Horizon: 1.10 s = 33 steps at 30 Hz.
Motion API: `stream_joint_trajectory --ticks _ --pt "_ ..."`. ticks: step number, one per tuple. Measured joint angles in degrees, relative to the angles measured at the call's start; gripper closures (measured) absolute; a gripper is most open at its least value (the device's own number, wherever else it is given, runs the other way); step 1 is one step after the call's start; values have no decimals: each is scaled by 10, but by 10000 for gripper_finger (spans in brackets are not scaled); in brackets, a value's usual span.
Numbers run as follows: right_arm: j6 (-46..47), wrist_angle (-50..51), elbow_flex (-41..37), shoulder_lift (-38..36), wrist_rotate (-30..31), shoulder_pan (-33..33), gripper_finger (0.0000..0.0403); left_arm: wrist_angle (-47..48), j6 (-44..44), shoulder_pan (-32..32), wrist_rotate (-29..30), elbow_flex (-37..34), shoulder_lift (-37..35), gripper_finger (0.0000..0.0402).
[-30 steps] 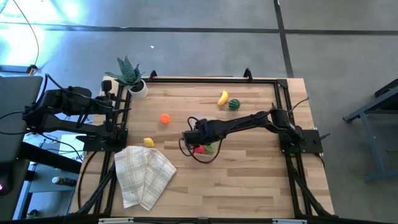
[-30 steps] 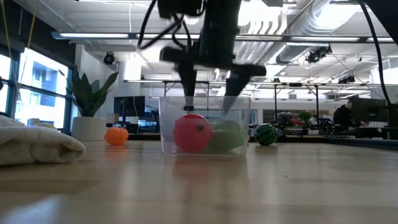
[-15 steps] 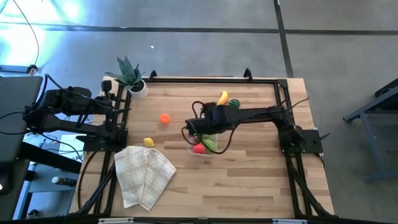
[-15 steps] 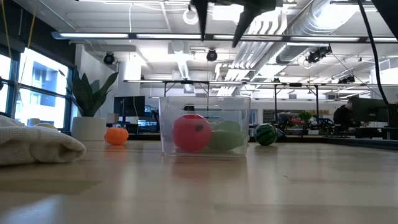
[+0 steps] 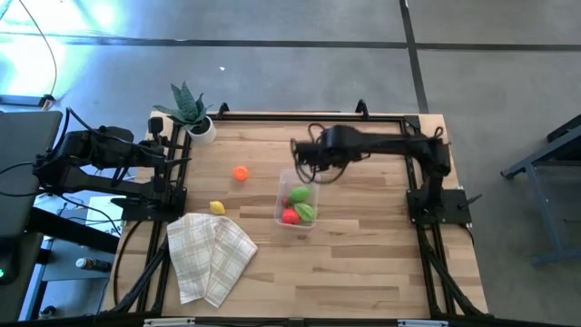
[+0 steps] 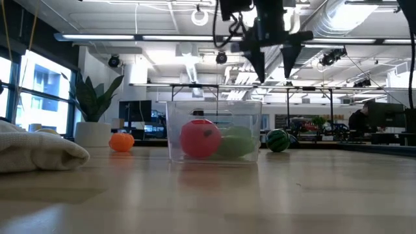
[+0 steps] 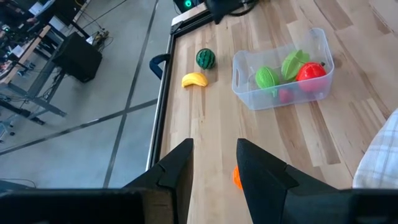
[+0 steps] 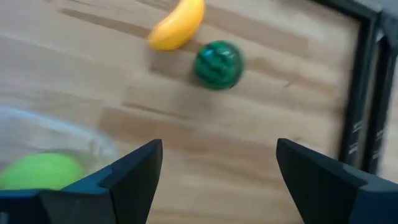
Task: Pick and placing Produce into tupperware
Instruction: Put the watermelon into the transparent bin
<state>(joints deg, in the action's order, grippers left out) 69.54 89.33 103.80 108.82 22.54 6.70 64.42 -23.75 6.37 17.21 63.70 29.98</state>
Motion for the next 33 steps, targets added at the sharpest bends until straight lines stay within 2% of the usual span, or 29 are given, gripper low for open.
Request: stream_joint_trajectory --ticks 5,8,10,13,17,24,33 --pt "-126 -51 -73 -37 -6 76 96 0 0 0 0 0 0 289" --pt "-199 -126 -131 -67 -33 134 96 0 0 0 0 0 0 289" --pt "-251 -196 -182 -86 -64 170 96 0 0 0 0 0 0 289" --pt "-306 -292 -255 -106 -144 222 96 0 0 0 0 0 0 289" --pt "-364 -350 -316 -119 -221 269 96 0 0 0 0 0 0 289" --pt "-414 -397 -346 -119 -269 305 96 0 0 0 0 0 0 289" --pt "-431 -419 -346 -116 -259 306 94 0 0 0 0 0 0 289"
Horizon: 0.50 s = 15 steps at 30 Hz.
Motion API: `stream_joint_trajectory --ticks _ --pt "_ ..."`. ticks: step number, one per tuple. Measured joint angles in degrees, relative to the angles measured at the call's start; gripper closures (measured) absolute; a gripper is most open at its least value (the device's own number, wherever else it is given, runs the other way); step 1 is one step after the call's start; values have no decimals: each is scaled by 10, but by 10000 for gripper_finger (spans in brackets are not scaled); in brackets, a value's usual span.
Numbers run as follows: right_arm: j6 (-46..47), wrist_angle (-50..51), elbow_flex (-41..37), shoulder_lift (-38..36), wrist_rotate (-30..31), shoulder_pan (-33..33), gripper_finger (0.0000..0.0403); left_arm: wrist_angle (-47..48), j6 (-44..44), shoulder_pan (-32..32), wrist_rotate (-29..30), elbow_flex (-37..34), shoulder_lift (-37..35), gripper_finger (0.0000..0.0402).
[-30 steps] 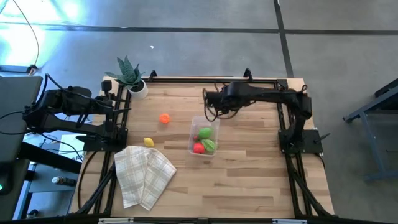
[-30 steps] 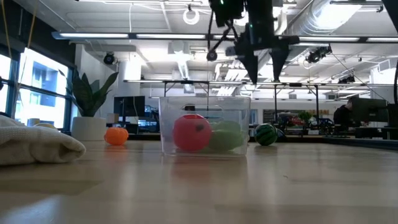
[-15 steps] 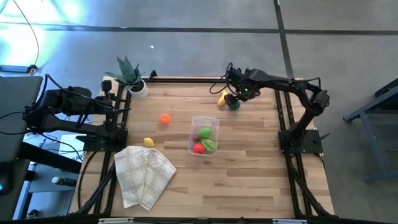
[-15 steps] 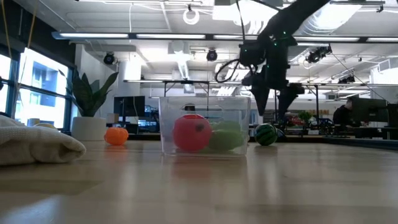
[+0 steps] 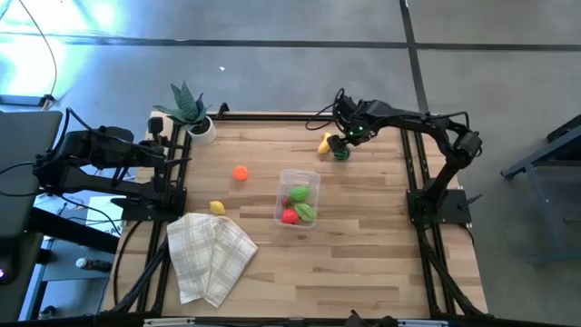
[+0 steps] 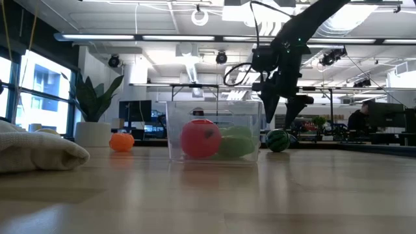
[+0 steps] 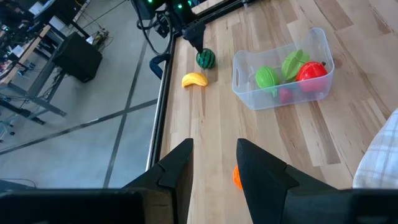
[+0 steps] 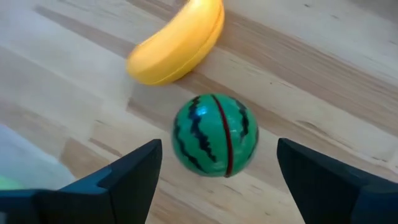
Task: Pick and placing Produce into tupperware
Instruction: Put the watermelon into the transparent bin
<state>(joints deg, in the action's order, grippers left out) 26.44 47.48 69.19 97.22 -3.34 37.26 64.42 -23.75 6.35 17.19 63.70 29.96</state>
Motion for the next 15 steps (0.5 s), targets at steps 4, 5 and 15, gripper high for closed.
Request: stream_joint_trajectory --ticks 4,5,15 --pt "-2 0 0 12 5 0 80 0 0 0 0 0 0 289" --pt "-4 -3 0 15 5 0 75 0 0 0 0 0 0 289" --pt "-14 -7 0 48 -7 0 9 0 0 0 0 0 0 289"
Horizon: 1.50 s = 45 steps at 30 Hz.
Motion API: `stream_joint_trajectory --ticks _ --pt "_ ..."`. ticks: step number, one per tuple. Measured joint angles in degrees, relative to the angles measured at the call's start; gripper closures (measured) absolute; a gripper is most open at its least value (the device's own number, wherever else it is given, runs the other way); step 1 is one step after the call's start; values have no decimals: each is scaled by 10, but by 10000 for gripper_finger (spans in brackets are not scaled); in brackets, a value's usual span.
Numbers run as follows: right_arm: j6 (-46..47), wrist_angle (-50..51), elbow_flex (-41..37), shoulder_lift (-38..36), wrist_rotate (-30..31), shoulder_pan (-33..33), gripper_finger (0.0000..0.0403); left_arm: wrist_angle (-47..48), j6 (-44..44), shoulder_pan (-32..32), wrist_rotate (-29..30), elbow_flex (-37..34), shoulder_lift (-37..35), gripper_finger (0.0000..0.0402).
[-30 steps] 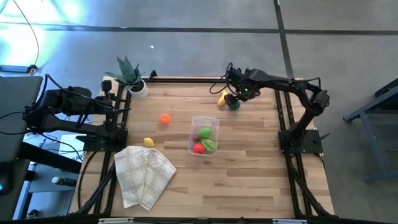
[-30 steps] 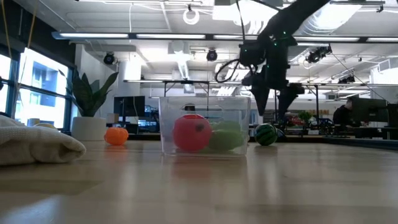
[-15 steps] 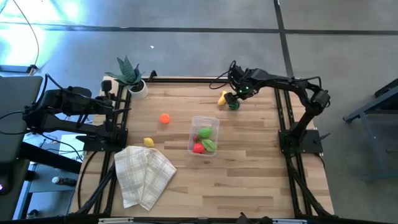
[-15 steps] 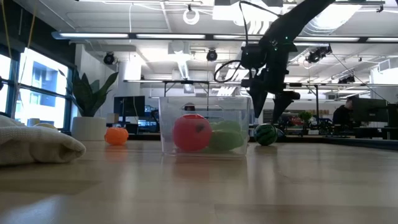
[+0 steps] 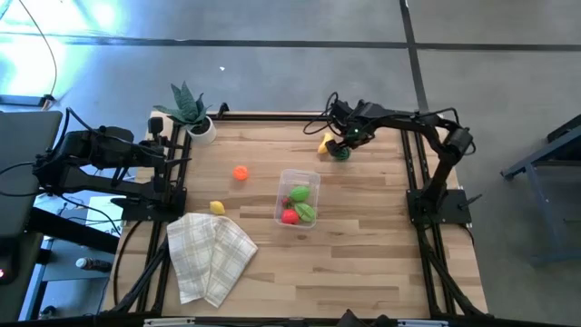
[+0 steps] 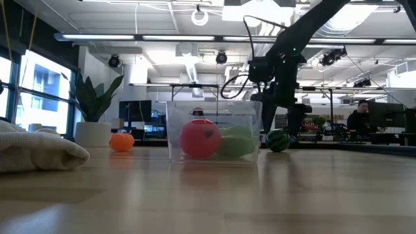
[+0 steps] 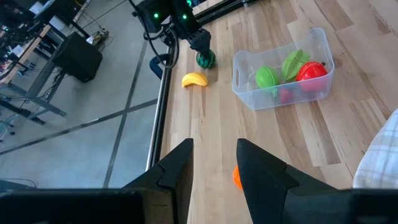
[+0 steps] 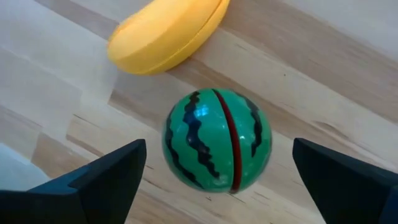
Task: Pick and placing Produce into tupperware
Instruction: Put the watermelon into the transparent bin
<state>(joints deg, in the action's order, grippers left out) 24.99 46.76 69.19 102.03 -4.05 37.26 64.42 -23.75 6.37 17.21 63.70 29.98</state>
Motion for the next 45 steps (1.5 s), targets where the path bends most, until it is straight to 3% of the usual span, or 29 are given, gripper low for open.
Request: stream_joint_trajectory --ticks 26,37,45 --pt "10 -28 0 50 -2 -17 8 0 0 0 0 0 0 289" --pt "20 -42 0 50 0 -17 74 0 0 0 0 0 0 289" --pt "20 -50 0 50 0 -17 97 0 0 0 0 0 0 289"
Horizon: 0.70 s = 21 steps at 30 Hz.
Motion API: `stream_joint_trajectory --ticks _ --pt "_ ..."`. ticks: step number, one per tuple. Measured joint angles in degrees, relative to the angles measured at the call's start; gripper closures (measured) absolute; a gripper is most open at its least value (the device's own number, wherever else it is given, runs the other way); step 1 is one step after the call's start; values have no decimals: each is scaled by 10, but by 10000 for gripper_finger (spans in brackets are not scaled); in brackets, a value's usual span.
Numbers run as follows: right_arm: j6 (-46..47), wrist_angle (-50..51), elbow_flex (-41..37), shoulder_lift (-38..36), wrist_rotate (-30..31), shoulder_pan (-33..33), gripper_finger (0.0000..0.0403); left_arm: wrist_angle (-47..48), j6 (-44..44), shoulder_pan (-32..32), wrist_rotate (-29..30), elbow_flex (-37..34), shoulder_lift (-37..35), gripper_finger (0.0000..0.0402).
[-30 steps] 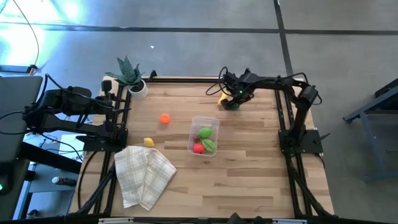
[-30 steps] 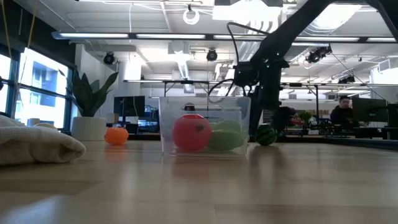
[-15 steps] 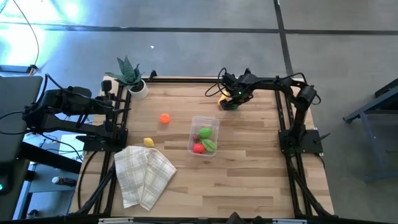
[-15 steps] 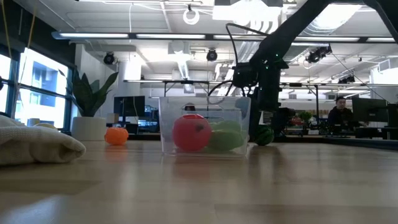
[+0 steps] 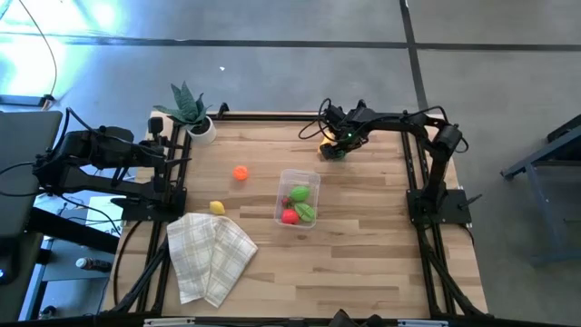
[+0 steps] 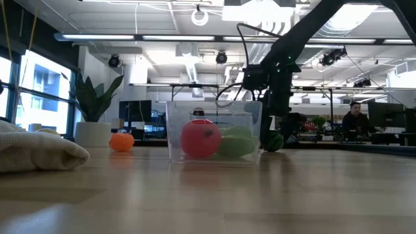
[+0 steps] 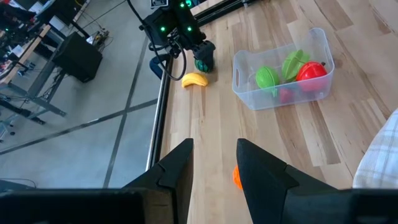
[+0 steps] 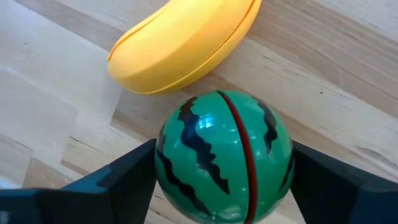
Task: Pick and placing Produce into tupperware
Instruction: Put the watermelon into the transparent bin
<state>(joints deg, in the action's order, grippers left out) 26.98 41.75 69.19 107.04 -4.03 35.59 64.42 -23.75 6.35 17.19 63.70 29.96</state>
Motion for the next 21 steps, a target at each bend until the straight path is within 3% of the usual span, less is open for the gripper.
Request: stream_joint_trajectory --ticks 21 --pt "0 0 0 0 0 0 106 0 0 0 0 0 0 289"
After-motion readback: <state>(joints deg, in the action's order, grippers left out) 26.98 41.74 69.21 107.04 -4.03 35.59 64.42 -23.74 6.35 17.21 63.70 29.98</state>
